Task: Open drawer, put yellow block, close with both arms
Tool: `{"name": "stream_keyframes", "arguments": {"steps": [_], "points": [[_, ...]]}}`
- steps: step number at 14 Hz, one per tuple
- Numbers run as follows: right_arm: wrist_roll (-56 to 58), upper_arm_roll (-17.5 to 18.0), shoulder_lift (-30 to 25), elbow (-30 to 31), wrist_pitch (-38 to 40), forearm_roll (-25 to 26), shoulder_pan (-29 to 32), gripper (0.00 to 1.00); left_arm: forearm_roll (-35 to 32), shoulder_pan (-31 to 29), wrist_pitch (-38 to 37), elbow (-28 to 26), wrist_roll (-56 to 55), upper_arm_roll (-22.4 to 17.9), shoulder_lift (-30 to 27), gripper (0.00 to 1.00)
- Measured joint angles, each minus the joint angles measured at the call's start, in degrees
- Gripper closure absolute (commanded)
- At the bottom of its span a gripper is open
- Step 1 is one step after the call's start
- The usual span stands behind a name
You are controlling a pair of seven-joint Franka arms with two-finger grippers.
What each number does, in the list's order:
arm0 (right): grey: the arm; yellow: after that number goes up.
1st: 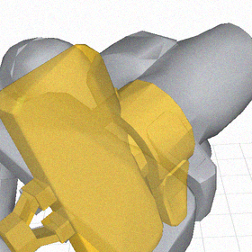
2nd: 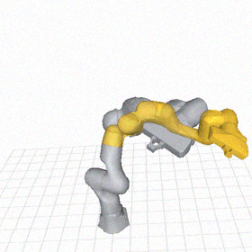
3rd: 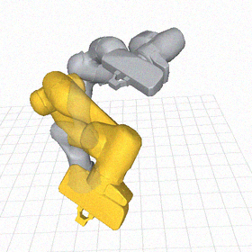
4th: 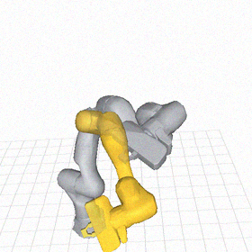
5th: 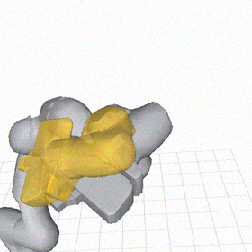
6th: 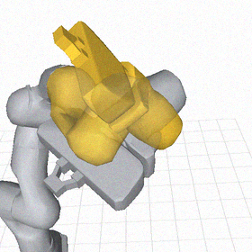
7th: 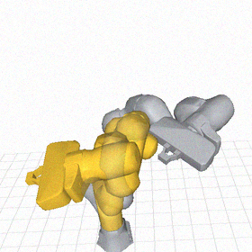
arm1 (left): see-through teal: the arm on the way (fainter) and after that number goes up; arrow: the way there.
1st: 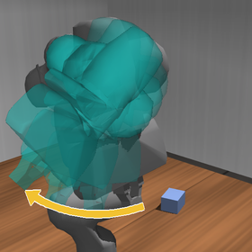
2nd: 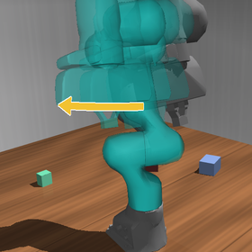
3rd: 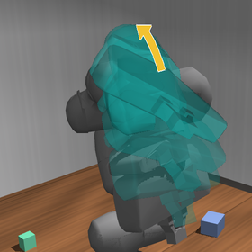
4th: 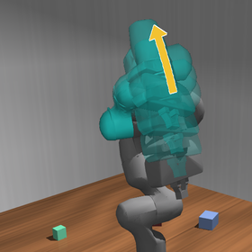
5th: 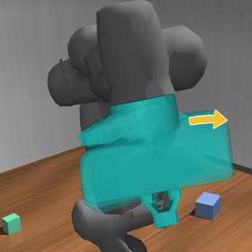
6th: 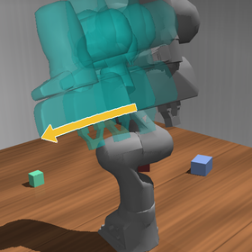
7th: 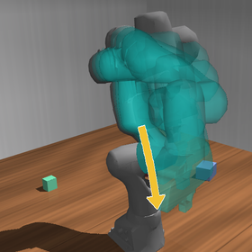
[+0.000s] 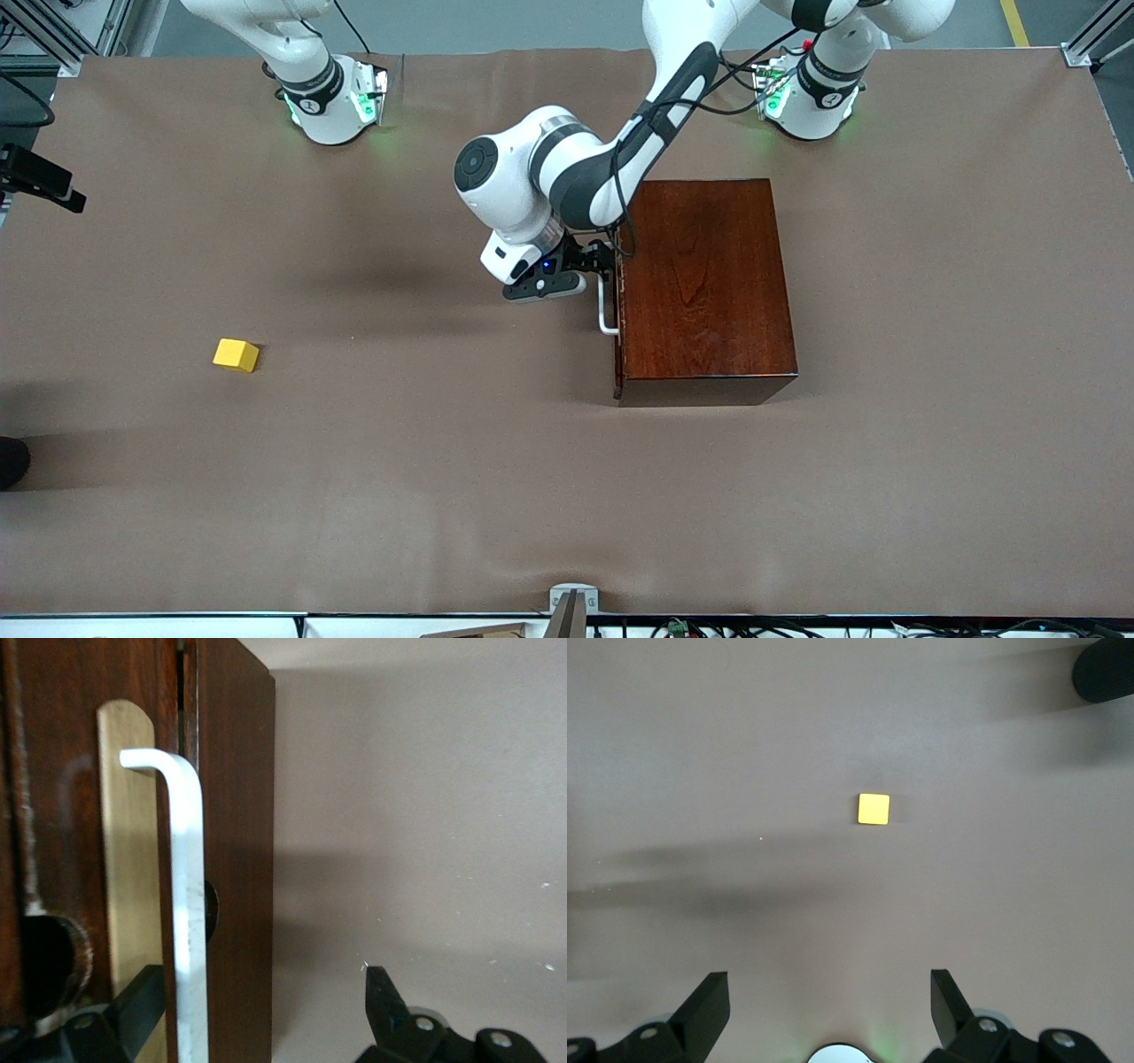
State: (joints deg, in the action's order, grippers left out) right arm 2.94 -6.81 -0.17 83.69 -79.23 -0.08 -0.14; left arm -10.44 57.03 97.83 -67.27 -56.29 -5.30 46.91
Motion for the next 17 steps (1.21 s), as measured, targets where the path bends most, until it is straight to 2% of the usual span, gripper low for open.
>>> {"name": "stream_keyframes", "arguments": {"steps": [5,13,17], "points": [[0.0,0.0,0.0,0.0,0.0,0.0,0.0,0.0,0.0,0.0,2.04,0.16,-2.4,-0.05,1.13,0.0],[0.0,0.0,0.0,0.0,0.0,-0.02,0.0,0.0,2.64,0.53,15.13,0.66,-11.28,1.62,1.17,0.0],[0.0,0.0,0.0,0.01,0.0,-0.02,0.01,0.0,2.98,0.5,17.95,0.99,-13.34,2.21,1.56,0.0]]}}
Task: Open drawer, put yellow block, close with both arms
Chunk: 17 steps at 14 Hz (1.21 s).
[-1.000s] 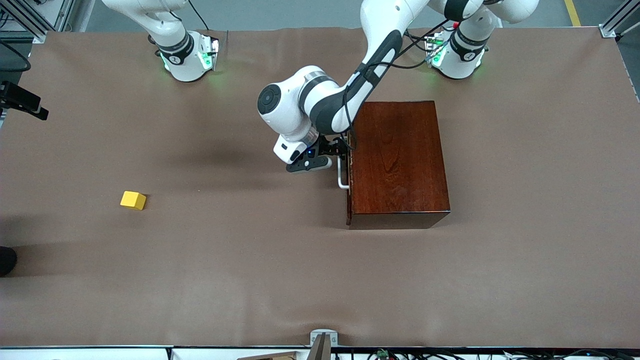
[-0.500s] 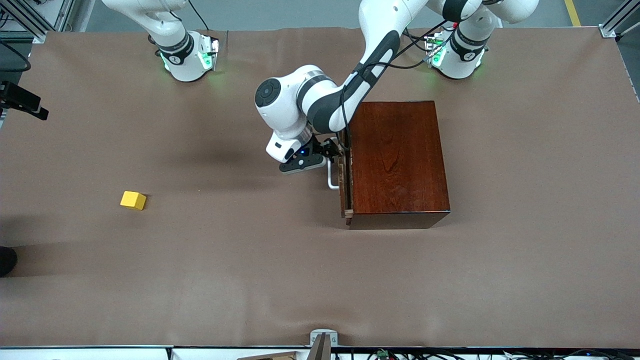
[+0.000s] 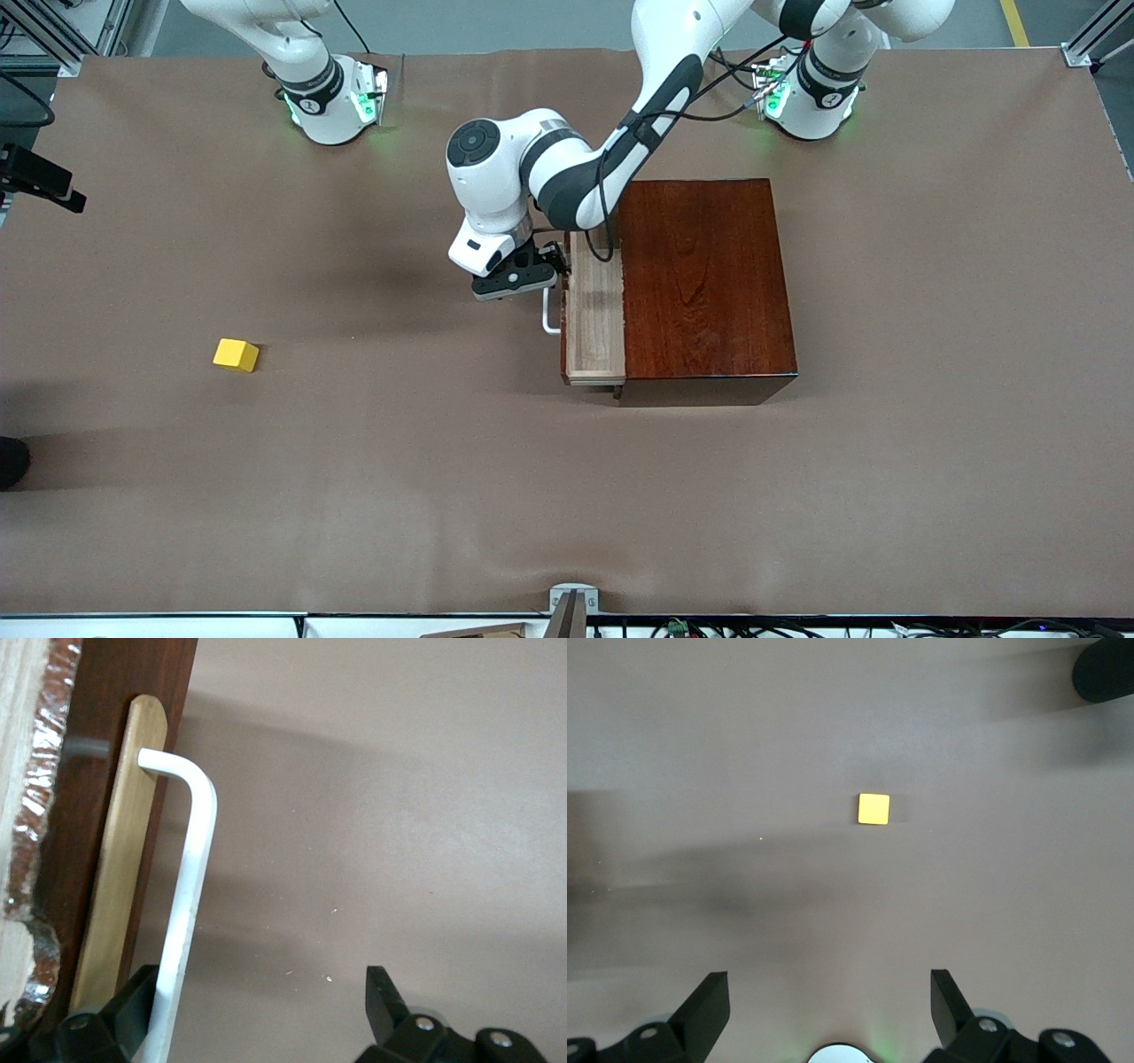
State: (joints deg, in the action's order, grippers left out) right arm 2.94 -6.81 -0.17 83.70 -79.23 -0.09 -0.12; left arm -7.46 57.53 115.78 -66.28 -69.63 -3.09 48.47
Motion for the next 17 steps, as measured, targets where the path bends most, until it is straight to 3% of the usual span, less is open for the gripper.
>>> {"name": "stream_keyframes", "arguments": {"steps": [9,17], "points": [[0.0,0.0,0.87,0.1,-0.18,0.0,0.11,0.0,-0.04,0.13,6.49,0.72,-4.15,1.32,0.78,0.0],[0.01,0.0,6.74,0.27,-6.03,0.0,0.47,0.0,0.2,0.38,11.24,1.04,-5.4,1.98,1.64,0.0]]}}
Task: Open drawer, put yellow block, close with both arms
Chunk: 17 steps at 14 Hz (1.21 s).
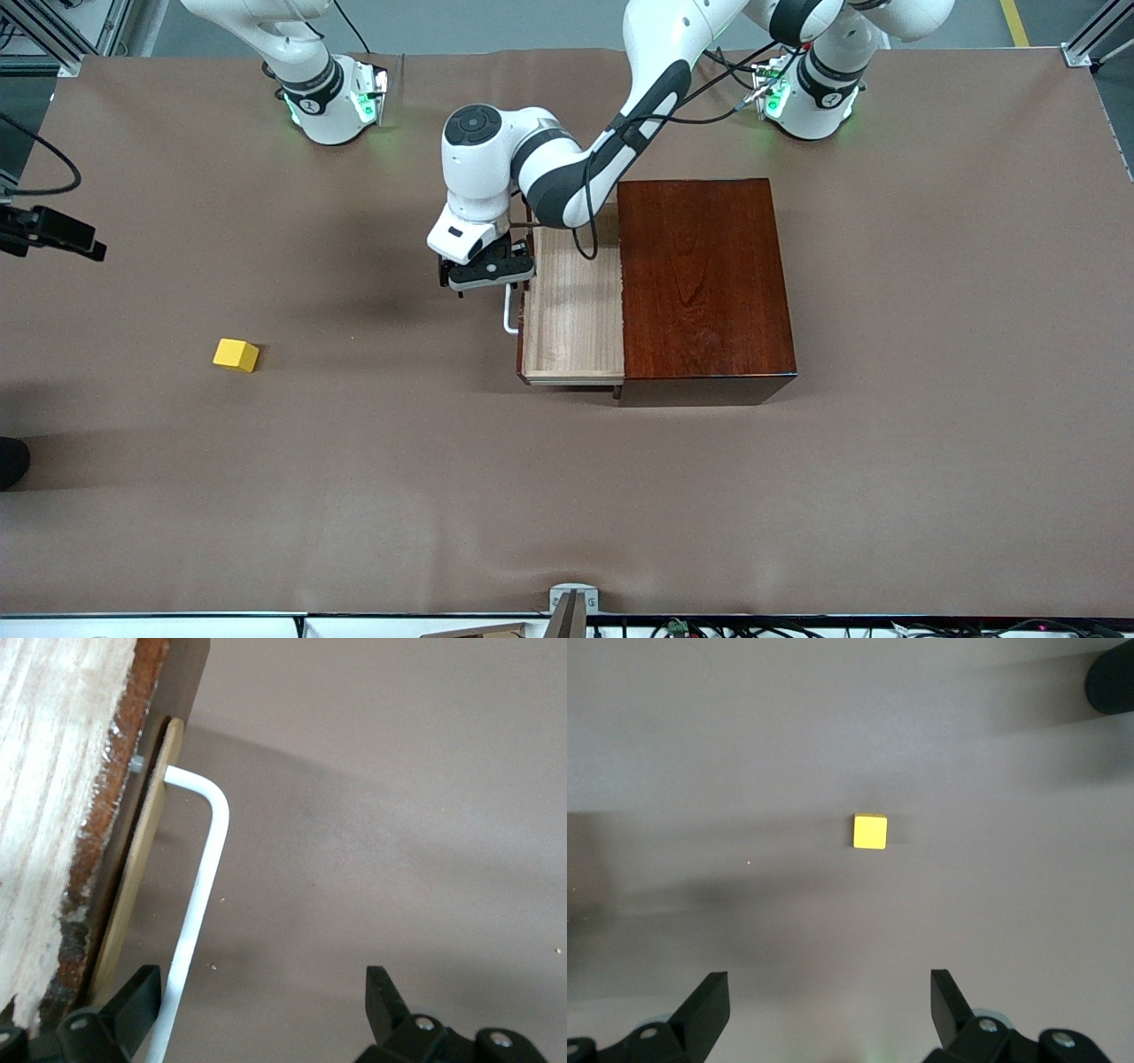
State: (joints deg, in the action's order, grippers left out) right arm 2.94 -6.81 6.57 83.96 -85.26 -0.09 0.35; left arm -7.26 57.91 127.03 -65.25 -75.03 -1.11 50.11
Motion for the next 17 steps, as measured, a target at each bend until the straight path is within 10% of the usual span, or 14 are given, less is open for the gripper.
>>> {"name": "stream_keyframes", "arguments": {"steps": [17], "points": [[-0.01,-0.04,14.45,1.37,-11.07,-0.02,1.09,0.0,1.78,-0.35,-20.13,6.1,-1.31,-2.98,-11.33,0.0]]}}
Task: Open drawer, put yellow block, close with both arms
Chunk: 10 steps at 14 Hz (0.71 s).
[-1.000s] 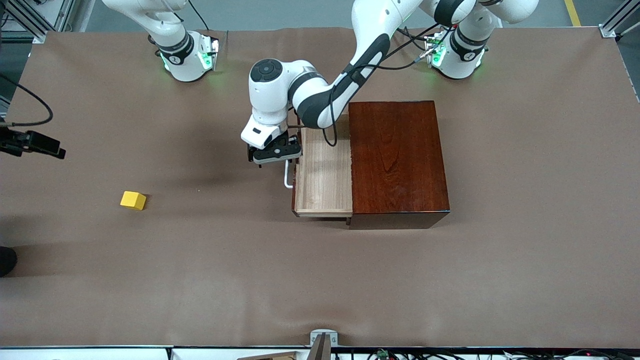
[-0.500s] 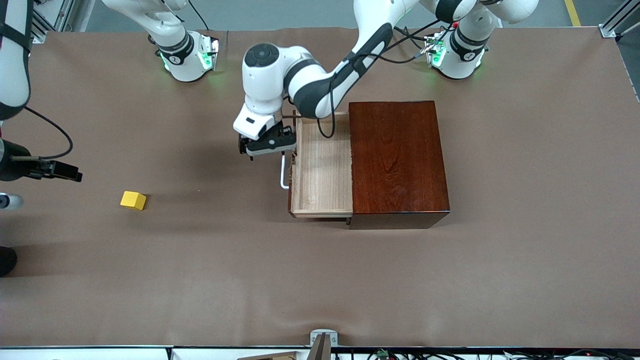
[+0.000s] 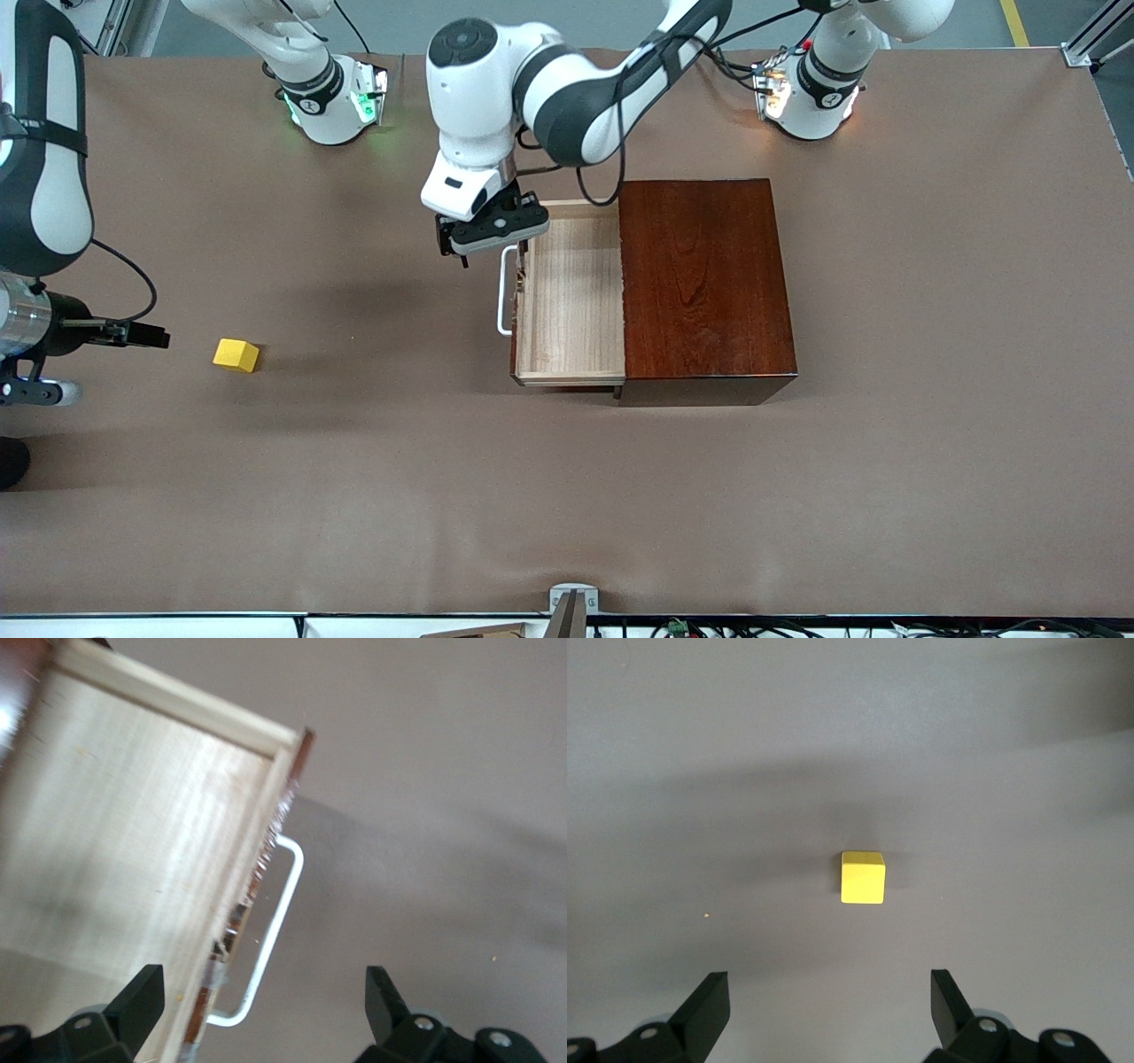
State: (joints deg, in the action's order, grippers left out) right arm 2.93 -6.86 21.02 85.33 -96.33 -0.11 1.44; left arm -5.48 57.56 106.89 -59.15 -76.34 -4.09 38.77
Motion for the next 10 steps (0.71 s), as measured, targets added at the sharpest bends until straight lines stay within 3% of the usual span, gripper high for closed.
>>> {"name": "stream_keyframes", "arguments": {"steps": [5,10], "points": [[0.0,0.0,2.26,3.19,-5.14,-0.03,0.6,0.0,-0.43,-6.58,-15.38,-0.4,8.01,-1.33,-10.56,0.0],[-0.02,0.0,2.95,8.87,-11.97,-0.07,0.68,0.0,-0.45,-18.47,-25.72,-1.8,28.75,-1.4,-16.09,0.0]]}}
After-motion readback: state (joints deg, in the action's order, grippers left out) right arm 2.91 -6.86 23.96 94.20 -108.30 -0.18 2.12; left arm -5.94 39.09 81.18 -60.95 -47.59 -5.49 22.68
